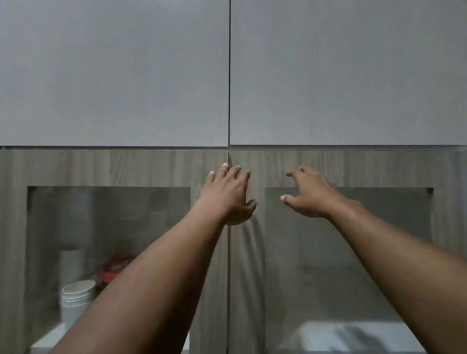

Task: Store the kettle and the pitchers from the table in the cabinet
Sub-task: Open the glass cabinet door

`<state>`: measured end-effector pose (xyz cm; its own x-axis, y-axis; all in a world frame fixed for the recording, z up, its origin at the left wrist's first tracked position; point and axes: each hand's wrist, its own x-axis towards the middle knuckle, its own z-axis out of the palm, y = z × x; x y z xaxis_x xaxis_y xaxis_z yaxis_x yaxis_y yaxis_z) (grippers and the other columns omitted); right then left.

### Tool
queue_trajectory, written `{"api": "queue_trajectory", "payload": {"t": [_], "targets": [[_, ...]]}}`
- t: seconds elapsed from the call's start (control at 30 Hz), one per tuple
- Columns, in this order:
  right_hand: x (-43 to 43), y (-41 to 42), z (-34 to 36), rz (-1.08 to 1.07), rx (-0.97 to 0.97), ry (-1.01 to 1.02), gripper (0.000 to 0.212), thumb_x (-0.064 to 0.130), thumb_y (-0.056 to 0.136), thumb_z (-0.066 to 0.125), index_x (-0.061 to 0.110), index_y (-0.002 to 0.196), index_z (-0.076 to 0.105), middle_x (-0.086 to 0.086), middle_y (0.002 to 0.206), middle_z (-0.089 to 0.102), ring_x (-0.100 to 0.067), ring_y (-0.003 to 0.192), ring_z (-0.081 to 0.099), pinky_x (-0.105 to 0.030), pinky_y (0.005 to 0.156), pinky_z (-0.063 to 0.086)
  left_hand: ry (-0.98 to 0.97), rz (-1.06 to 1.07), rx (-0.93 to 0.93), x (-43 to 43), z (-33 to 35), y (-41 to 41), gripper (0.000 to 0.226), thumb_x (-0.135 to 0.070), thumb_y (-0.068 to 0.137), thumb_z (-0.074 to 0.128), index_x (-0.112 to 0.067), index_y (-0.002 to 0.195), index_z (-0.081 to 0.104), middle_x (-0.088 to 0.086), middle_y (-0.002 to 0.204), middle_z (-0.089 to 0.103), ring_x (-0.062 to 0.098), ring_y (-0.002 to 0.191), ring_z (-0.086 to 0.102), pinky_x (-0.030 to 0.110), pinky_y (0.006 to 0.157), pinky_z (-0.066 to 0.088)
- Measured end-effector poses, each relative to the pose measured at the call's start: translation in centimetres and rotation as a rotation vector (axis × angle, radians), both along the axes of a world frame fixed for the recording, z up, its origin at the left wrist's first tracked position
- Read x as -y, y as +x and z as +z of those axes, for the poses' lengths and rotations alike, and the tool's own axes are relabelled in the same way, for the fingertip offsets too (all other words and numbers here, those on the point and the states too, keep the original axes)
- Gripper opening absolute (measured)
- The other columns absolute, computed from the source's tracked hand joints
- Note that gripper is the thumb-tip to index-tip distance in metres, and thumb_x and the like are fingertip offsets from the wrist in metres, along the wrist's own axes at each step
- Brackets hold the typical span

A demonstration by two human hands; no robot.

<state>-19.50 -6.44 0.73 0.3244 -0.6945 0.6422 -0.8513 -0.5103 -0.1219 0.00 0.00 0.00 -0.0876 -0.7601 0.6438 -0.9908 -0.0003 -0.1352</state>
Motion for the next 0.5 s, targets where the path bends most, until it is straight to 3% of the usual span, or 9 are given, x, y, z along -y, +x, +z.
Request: {"api": "queue_trajectory", "payload": {"t": [0.23,0.37,0.5], "targets": [[6.0,1.1,3.2,-0.036,-0.037,-0.36,0.065,0.048,0.087,0.055,0.022,0.144,0.04,-0.004,0.143,0.042,-0.027,0.135,0.04,-0.048,0.106,0.036,-0.248,0.044,0.082,7.0,2.8,-0.3,0.081,-0.046,0.093,0.051,-0.013,0.159,0.018,0.007,0.166,0.021,0.027,0.155,0.015,0.048,0.126,0.011],[7.2,2.0,3.6,-0.067,-0.018,-0.432,0.059,0.049,0.086,0.053,0.022,0.138,0.046,-0.006,0.134,0.047,-0.028,0.126,0.044,-0.048,0.098,0.037,-0.374,0.088,0.138,8.4,2.9,-0.1,0.078,-0.044,0.085,0.054,-0.016,0.154,0.03,0.006,0.152,0.041,0.027,0.14,0.036,0.046,0.116,0.025],[7.1,2.0,3.6,-0.042,0.059,-0.408,0.051,0.046,0.086,0.052,0.024,0.132,0.049,-0.005,0.131,0.048,-0.027,0.124,0.044,-0.046,0.095,0.035,-0.401,0.126,0.09,8.7,3.7,-0.9,0.062,-0.041,0.083,0.058,-0.014,0.138,0.046,0.009,0.137,0.052,0.031,0.129,0.046,0.045,0.102,0.038]]}}
